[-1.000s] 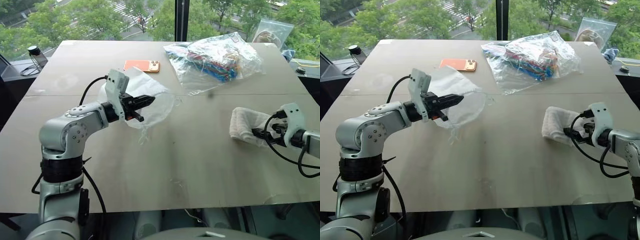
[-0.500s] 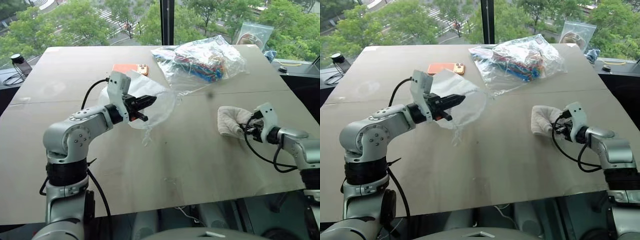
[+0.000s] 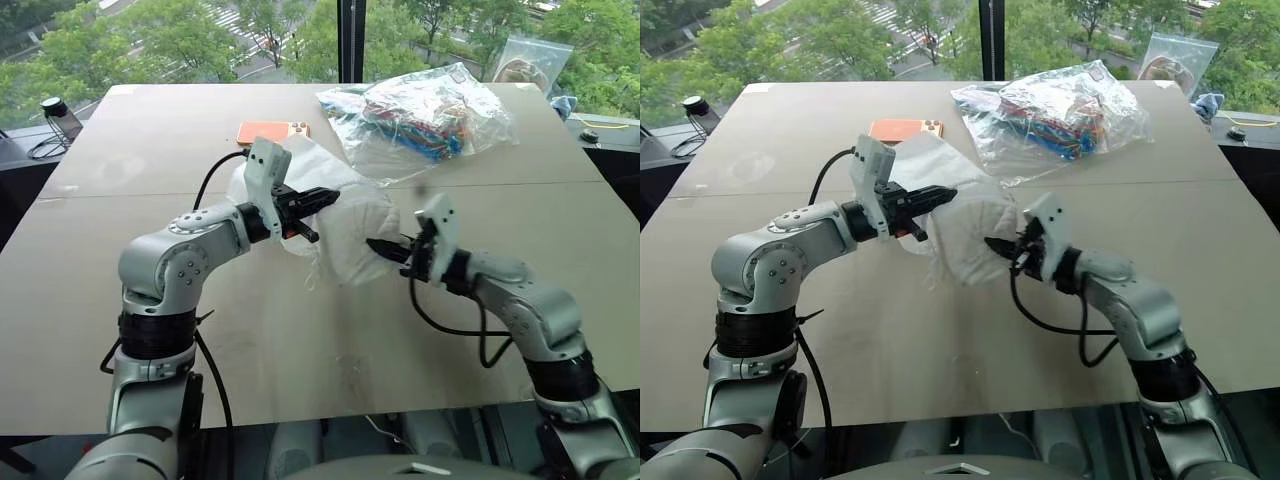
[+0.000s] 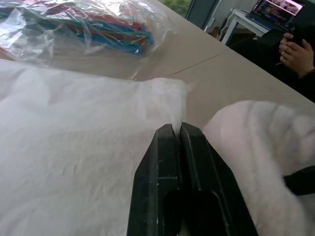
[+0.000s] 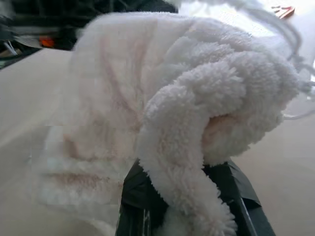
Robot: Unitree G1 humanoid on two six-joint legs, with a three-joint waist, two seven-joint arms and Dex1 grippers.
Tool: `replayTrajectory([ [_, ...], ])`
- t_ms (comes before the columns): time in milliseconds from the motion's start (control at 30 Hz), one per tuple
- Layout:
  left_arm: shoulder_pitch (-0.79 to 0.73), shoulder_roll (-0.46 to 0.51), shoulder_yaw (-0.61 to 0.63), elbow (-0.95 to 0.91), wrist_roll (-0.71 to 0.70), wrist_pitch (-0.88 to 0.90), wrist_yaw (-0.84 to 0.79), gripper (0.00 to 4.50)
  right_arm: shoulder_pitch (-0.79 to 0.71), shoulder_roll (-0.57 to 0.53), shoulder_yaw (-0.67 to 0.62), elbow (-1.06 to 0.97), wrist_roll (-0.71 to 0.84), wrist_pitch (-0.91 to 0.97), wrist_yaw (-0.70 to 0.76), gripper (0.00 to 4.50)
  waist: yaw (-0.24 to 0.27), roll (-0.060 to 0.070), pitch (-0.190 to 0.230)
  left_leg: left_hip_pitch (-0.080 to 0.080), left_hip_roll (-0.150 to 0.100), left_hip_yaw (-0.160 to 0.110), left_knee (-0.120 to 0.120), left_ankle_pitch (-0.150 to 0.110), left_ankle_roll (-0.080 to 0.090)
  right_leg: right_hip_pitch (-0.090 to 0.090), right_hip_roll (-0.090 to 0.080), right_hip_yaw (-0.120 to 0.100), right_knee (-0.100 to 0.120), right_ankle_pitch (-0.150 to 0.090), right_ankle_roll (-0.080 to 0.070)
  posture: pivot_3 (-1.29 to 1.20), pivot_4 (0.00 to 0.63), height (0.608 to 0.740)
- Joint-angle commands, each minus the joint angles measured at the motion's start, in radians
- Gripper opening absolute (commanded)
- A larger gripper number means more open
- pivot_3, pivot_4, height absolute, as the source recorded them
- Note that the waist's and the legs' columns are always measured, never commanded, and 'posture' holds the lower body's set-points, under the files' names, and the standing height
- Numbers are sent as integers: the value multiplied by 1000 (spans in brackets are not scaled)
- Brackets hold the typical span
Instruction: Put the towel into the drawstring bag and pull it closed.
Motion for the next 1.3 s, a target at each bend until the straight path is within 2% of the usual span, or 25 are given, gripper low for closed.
replayTrajectory([
  [33,18,37,-30,-63,-5,-38,-79,0,-104,95,-12,90,-42,42,-118,9,-2,0,0,0,0,0,0,0,0,0,0,0,0,0,0,0,150,740],
  [167,70,52,-43,-77,18,-64,-88,0,-153,193,-65,125,-20,85,-189,7,-3,1,0,0,0,0,-1,0,0,-1,0,0,0,0,0,0,150,740],
  [333,104,49,-19,-80,11,-70,-73,0,-186,372,-292,163,156,137,-293,7,-2,1,1,-1,0,-1,-1,0,0,-1,0,-1,-1,0,0,0,150,740],
  [500,78,28,18,-73,-68,-18,-80,0,-211,451,-425,199,317,176,-317,7,-1,1,1,-1,0,-1,-1,0,0,-1,-1,-2,-1,0,0,0,150,740],
  [600,23,-14,74,-60,-198,69,-54,0,-219,480,-455,234,385,149,-295,6,-2,1,1,-3,0,-2,-1,0,0,-1,-1,-4,-1,0,0,0,150,740],
  [667,-16,-55,118,-39,-297,131,-17,0,-225,480,-427,262,370,116,-273,6,-3,1,1,-3,0,-3,-1,0,0,-1,-1,-4,-1,0,0,0,150,740],
  [833,-89,-151,175,-9,-465,200,99,0,-213,462,-231,324,229,-72,-103,6,-12,2,1,-3,0,-3,-1,0,0,-1,-1,-4,-1,0,0,0,150,740],
  [967,-70,-136,150,-19,-489,227,126,0,-201,452,-149,372,146,-211,-9,6,-11,2,1,-2,0,-3,-1,0,0,-1,0,-4,-1,0,0,0,150,740],
  [1033,-33,-129,133,-34,-481,229,137,0,-204,463,-160,380,166,-225,7,6,-9,2,1,-2,0,-3,-1,0,0,-1,-1,-4,-1,0,0,0,150,740],
  [1100,-5,-129,142,-39,-469,212,165,0,-198,471,-215,348,252,-174,3,6,-6,2,1,-3,0,-3,-1,0,0,-1,-1,-4,-1,0,0,0,150,740],
  [1200,1,-123,171,-30,-446,167,202,0,-169,440,-259,308,330,-109,8,6,0,2,1,-4,0,-4,-1,0,0,-1,-2,-6,-1,0,0,0,150,740],
  [1300,-7,-76,198,-2,-419,139,206,0,-133,412,-355,269,469,-33,-18,6,1,2,1,-4,0,-5,-1,0,0,-1,-2,-7,-1,0,0,0,150,740],
])
